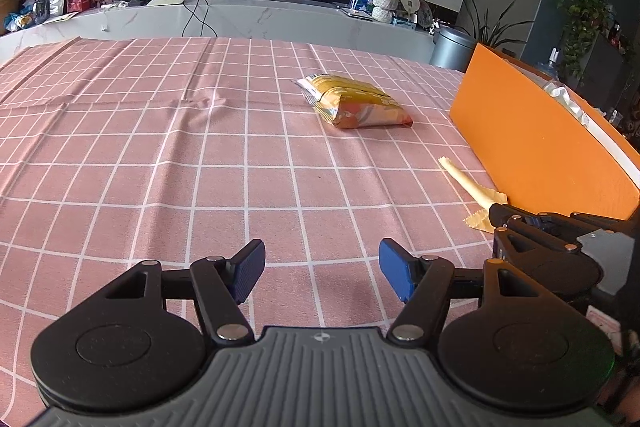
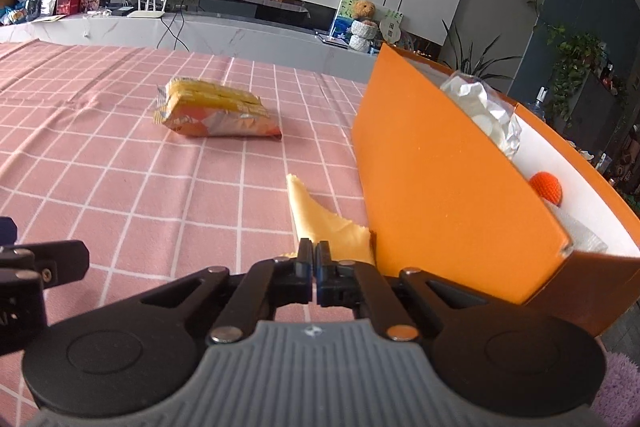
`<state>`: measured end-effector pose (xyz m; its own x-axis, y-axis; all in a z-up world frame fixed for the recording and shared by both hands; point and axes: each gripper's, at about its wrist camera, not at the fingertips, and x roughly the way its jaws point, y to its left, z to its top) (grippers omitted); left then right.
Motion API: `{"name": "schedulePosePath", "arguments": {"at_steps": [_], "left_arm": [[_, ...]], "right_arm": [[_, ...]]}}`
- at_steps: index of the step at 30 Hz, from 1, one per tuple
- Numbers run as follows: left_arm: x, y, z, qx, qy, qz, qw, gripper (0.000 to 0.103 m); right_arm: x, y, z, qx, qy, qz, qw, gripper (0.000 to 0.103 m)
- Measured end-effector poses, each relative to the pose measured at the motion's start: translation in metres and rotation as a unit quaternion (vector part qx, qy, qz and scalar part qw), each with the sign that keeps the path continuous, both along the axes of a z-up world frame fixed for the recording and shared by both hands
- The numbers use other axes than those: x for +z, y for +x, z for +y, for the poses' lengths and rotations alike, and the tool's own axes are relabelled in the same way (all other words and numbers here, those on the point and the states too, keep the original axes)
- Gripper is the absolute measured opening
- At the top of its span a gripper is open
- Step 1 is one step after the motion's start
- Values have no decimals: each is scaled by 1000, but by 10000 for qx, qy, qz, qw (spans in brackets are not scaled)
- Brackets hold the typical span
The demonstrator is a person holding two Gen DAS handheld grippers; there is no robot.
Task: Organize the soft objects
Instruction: 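Grasp the yellow cloth corner with the right tool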
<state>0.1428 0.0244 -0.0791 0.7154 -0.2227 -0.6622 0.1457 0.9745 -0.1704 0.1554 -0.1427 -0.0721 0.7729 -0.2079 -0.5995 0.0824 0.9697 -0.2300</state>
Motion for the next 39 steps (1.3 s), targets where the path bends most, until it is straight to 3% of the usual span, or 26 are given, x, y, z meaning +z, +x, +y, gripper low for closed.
{"name": "schedulePosePath", "arguments": {"at_steps": [5, 14, 19, 24, 32, 36, 38, 39], "left_arm": [[2, -2, 3, 49, -7, -14, 10000, 77], [13, -2, 15, 232, 51, -150, 9996, 77], [22, 8, 24, 244, 102, -227, 9994, 77], [21, 21, 28, 92, 182, -146, 9997, 77], [17, 48, 27, -267, 200, 95, 9994, 76], [14, 59, 27, -507, 133, 298, 9982, 76], [14, 62, 27, -613, 131, 356, 9974, 73], [14, 64, 28, -651, 140, 379, 9971, 72]], "right_arm": [[9, -5, 3, 214, 205, -87, 9995, 0], [53, -17, 22, 919, 571, -764, 9912, 0], [60, 3, 26, 1307, 944, -625, 9849, 0], [49, 49, 21, 1615, 1293, 345, 9778, 0], [27, 96, 24, 2133, 1058, 2045, 9495, 0], [25, 108, 20, 2169, 1212, 2539, 9348, 13], [27, 114, 17, 2125, 1280, 2643, 9320, 53], [29, 117, 15, 2088, 1316, 2662, 9318, 56]]}}
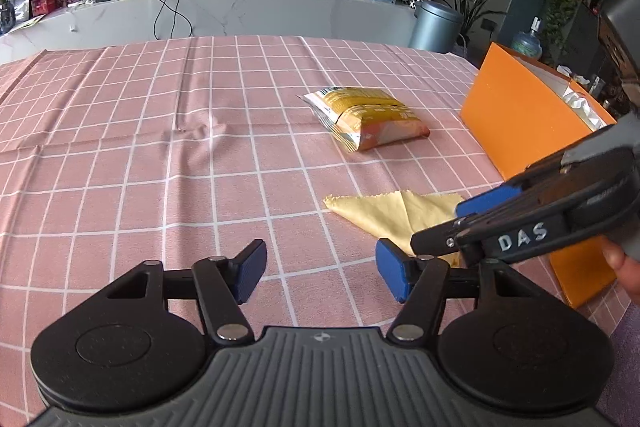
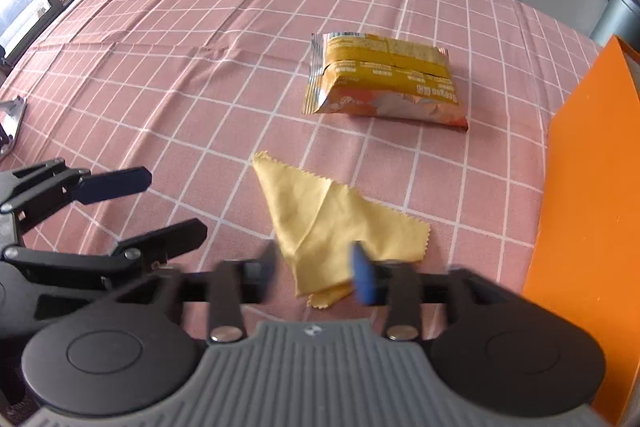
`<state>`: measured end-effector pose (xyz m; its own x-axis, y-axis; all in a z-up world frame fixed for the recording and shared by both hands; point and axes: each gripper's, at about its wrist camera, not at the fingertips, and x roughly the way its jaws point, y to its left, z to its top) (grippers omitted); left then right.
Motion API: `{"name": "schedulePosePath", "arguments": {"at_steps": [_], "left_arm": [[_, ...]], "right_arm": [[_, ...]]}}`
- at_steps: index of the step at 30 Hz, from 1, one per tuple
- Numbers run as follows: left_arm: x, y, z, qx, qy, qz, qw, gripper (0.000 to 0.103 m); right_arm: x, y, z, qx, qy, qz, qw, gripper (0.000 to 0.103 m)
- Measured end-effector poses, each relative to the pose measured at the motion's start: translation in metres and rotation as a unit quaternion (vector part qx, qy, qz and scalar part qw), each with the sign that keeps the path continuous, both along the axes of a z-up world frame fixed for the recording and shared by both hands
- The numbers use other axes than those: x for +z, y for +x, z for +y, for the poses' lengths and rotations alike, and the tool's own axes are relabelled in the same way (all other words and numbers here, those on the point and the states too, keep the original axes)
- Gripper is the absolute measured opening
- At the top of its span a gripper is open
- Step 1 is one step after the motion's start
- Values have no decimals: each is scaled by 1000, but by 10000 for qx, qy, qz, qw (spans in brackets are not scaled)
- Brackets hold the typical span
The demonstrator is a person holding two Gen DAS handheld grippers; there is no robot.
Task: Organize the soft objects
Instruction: 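Grasp the yellow cloth corner with the right tool, then grasp the yellow snack packet with the left tool while the right tool holds the cloth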
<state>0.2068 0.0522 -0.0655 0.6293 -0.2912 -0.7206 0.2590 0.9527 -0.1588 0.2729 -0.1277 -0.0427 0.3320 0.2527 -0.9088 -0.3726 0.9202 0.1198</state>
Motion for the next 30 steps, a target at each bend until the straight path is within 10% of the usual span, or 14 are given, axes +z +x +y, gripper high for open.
{"name": "schedulePosePath", "arguments": {"at_steps": [10, 15, 21, 30], "left_arm": [[1, 16, 6, -117, 236, 121, 9996, 72], [2, 22, 3, -226, 262, 159, 9993, 72], [3, 33, -4, -387, 226, 162, 9989, 72], [16, 59, -29, -1027, 515, -311, 9929, 83]], "right_arm": [[-6, 27, 6, 51, -48, 371, 9993, 67], [-15, 29, 11, 55, -195, 481, 9986, 56], [-14, 34, 4, 149, -450, 354, 9982, 9], [12, 51, -22, 185, -487, 186, 9985, 5]]}}
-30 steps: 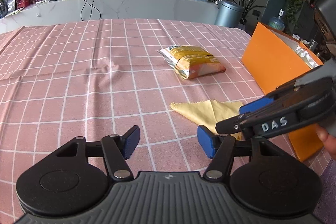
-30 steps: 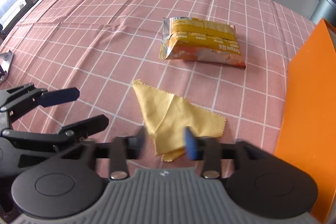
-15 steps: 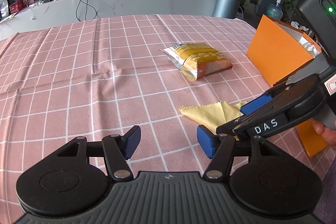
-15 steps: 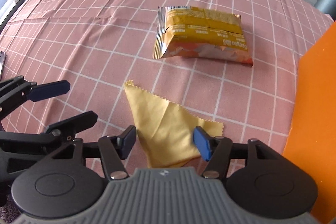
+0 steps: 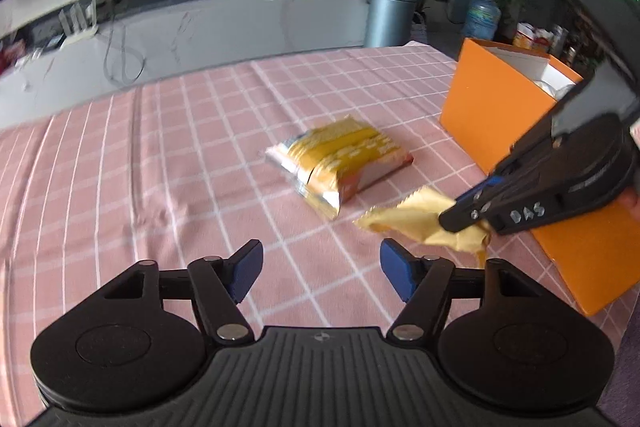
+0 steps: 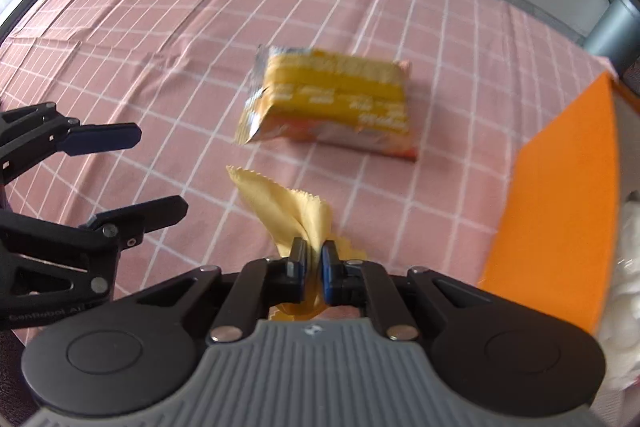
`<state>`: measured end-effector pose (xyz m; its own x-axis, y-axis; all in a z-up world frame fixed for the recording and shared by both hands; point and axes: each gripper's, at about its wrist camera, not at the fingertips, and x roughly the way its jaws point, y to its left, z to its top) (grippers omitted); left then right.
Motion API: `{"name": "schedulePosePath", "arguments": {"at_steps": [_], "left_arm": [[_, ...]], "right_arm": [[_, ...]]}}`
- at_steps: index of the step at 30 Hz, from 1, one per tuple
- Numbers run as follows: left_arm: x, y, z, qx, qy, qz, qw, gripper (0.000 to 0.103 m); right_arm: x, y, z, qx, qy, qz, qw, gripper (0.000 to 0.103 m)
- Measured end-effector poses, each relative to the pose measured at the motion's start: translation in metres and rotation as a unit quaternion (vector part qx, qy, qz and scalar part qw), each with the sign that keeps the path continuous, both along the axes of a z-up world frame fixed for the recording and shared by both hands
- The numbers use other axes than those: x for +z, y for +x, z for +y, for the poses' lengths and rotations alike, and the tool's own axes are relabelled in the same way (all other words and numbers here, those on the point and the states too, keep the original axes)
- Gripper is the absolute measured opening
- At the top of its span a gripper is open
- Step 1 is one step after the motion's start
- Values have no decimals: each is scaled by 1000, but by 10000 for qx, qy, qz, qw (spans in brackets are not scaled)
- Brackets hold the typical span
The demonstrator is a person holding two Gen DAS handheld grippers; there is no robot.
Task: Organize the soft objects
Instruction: 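Grasp the yellow snack packet with the left tool while the right tool holds the cloth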
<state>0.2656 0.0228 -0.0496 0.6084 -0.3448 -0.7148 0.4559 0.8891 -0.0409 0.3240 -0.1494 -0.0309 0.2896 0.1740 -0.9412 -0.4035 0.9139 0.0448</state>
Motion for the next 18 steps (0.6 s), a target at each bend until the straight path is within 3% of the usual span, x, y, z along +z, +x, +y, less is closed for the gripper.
{"name": "schedulePosePath", "arguments": {"at_steps": [8, 14, 18], "left_arm": [[-3, 50, -42, -1071, 670, -269, 9916, 88], [-16, 78, -68, -1751, 1278, -319, 9757, 89], [-31, 98, -76, -1963, 1553, -153, 9680, 89]], "right_arm": [[12, 34, -26, 80, -402, -171, 9990, 6], [5, 46, -28, 264, -472, -151, 9984, 6], [0, 50, -27, 382, -432, -98, 9983, 6]]}}
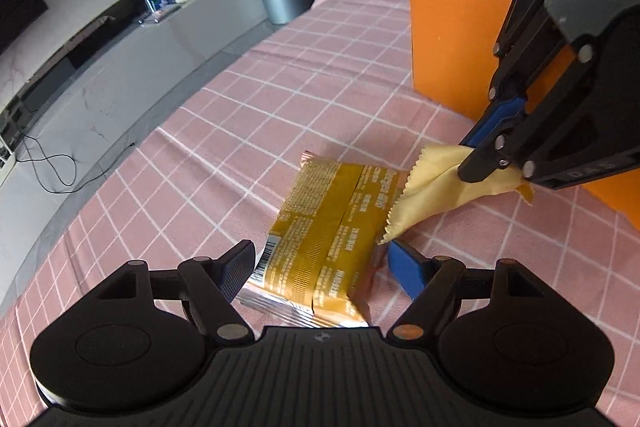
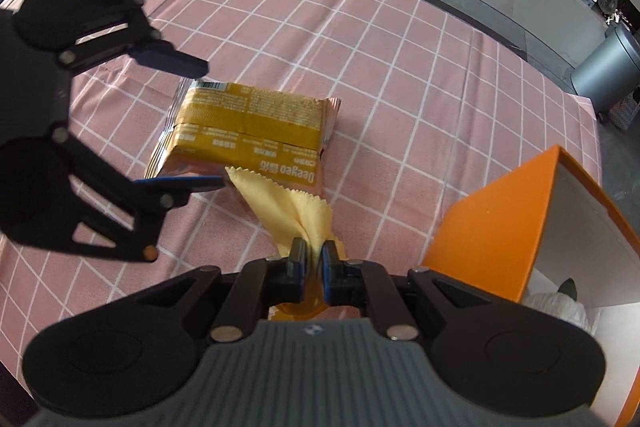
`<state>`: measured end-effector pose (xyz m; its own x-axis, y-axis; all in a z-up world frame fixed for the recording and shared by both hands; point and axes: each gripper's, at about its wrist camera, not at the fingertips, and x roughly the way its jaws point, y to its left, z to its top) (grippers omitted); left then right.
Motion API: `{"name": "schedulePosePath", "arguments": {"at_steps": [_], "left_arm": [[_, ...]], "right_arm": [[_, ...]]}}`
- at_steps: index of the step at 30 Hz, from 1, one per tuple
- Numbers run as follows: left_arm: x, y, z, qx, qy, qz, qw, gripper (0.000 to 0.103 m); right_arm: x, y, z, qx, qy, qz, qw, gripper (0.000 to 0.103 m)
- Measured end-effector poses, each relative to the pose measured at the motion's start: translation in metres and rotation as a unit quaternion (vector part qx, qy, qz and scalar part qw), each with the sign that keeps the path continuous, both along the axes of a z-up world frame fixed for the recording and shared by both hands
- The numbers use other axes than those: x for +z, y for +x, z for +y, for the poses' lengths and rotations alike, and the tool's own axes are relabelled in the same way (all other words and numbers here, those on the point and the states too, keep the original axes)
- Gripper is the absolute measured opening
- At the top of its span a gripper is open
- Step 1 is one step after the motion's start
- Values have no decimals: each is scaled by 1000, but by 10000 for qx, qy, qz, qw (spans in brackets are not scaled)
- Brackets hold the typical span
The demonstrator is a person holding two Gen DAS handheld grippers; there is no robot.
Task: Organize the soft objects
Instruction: 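Grasp the yellow snack packet with the left tool while the right tool holds the cloth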
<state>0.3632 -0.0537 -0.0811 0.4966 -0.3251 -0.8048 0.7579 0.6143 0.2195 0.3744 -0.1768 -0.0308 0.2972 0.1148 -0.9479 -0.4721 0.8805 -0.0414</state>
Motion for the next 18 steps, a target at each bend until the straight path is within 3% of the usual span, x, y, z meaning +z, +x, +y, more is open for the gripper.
{"name": "schedulePosePath", "arguments": {"at_steps": [3, 9, 18], "left_arm": [[-8, 9, -4, -13, 78, 86, 9999, 89], [-16, 11, -10, 110, -121, 220, 9996, 89], [-11, 1, -5, 736, -381, 426, 9956, 66]], "right_arm": [[-4, 4, 0, 8, 117, 135, 9998, 6], [-10, 8, 4, 94, -83, 98, 9999, 6], [-11, 2, 4, 54, -156, 100, 9998, 6]]}}
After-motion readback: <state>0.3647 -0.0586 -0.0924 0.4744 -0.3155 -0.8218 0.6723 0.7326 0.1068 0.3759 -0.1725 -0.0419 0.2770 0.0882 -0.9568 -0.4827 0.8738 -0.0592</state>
